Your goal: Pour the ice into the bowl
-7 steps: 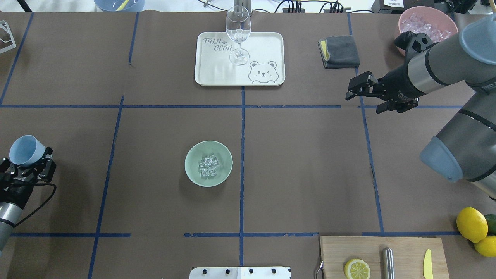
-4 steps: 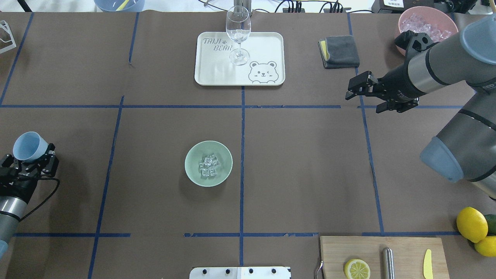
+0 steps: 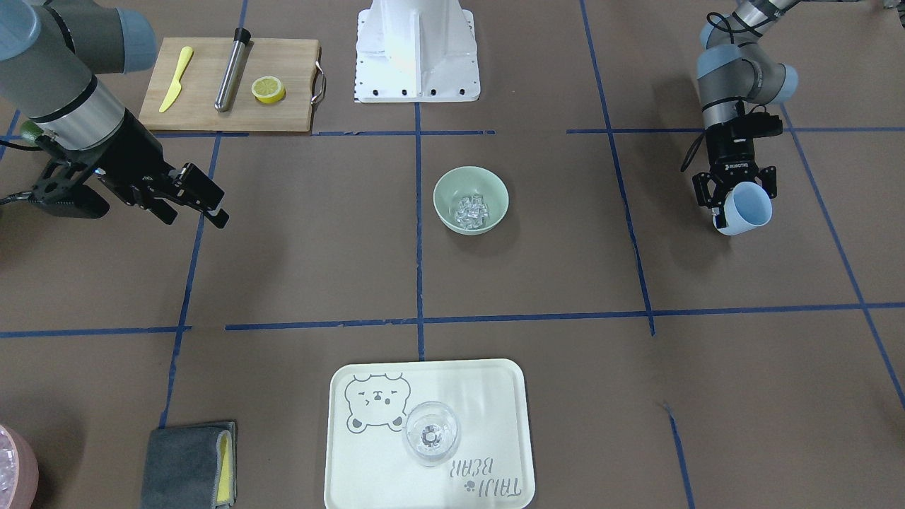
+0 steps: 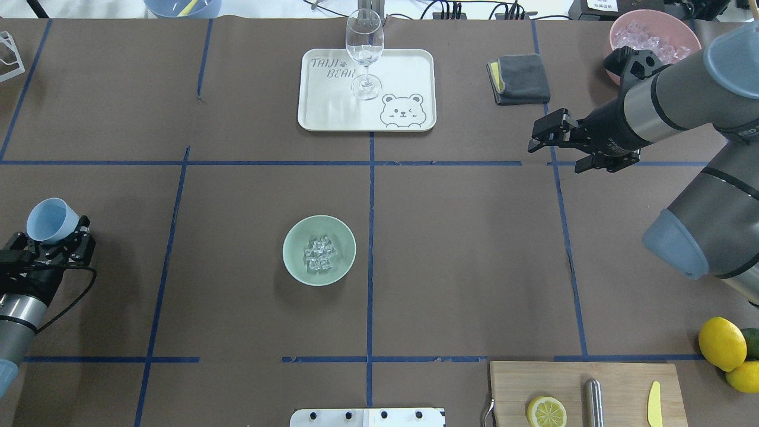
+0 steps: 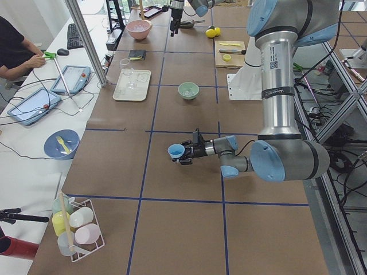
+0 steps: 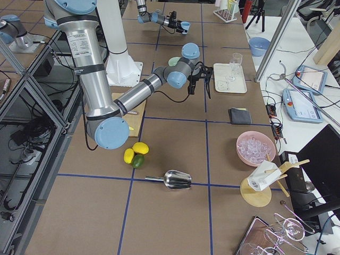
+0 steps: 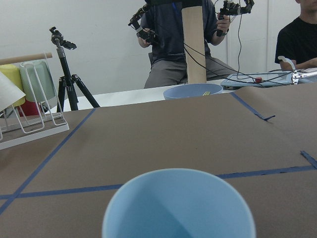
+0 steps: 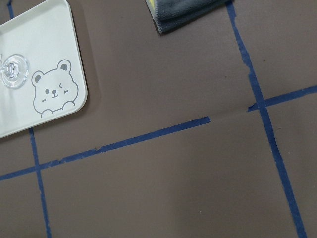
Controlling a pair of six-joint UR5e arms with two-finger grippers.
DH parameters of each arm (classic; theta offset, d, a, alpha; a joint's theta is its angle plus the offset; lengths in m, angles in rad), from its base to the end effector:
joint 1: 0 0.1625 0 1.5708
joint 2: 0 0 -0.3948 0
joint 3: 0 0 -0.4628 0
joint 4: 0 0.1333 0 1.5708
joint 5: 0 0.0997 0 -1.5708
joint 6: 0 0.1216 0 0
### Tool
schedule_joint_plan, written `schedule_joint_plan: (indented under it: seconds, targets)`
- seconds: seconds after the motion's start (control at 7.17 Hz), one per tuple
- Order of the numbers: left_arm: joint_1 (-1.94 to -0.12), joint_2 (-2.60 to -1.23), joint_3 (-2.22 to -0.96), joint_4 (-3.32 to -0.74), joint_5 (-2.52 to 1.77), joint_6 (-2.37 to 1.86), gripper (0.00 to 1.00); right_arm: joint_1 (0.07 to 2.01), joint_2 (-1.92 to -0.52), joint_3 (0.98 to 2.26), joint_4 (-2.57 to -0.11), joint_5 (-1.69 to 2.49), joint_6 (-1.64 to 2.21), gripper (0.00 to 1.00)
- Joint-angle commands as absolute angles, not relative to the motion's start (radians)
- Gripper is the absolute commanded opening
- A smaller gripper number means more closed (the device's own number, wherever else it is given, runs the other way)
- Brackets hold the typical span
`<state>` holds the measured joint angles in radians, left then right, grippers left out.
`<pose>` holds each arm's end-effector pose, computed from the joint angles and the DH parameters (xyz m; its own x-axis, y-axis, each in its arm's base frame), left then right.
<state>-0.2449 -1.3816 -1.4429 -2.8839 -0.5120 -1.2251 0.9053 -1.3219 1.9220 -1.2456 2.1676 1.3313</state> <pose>0.3976 -0.3460 0.6433 0.7770 -0.0231 -0.6291 0.6009 0.3249 0.7303 -0.3314 -0.5274 0.2646 0.4494 0.2548 0.8562 -0.2747 0.9514 -0.1390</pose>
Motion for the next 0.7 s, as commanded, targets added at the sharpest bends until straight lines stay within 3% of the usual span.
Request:
schedule_joint_plan:
  seconds: [0.0,0.14,0.28,0.42,0.56]
  targets:
    - [-0.252,-1.384,-1.433,-2.884,-0.520,-1.226,0.19,0.905,-1.321,1.922,-1.246,2.168,1.331,1.00]
    - [-0.253,-1.385,-1.433,-2.887,-0.528,-1.226,0.27,0.904,-1.321,1.924,-1.246,2.168,1.331,1.00]
    - [-0.253,-1.385,-1.431,-2.887,-0.532,-1.224,0.52,0.904,-1.321,1.930,-1.247,2.169,1.336,1.00]
    - [-0.253,-1.385,-1.431,-2.893,-0.532,-1.224,0.70,0.904,-1.321,1.936,-1.247,2.169,1.350,1.00]
    - [-0.250,-1.384,-1.428,-2.893,-0.535,-1.224,0.74,0.904,-1.321,1.936,-1.246,2.177,1.356,1.00]
